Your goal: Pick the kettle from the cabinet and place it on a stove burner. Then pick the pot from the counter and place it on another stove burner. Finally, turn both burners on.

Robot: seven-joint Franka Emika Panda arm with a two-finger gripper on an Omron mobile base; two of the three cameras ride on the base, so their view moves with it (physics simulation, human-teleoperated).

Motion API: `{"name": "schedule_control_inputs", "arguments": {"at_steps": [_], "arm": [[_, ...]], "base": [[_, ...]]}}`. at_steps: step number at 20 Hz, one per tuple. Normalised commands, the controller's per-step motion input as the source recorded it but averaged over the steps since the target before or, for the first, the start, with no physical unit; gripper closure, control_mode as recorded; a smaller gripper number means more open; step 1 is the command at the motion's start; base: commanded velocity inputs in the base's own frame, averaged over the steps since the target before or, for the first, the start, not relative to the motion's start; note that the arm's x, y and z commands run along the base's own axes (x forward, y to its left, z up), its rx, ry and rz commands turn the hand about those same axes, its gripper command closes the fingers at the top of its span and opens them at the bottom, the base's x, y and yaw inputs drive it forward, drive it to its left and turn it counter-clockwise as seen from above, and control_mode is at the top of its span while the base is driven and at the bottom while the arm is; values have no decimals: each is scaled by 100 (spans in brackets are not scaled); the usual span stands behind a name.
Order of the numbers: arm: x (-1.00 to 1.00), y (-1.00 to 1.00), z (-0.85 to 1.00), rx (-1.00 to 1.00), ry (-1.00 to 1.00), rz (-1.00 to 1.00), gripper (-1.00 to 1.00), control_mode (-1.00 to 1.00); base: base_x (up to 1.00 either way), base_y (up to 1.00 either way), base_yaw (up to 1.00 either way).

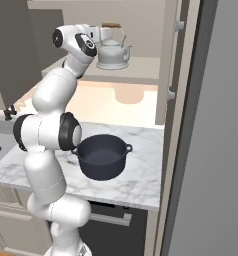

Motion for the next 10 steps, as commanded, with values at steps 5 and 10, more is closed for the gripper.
{"name": "schedule_control_inputs", "arguments": {"at_steps": [5, 10], "arm": [[18, 0, 0, 0, 0, 0, -100, -100], [15, 0, 0, 0, 0, 0, 100, -100]], "base": [[0, 0, 0], [0, 0, 0]]}}
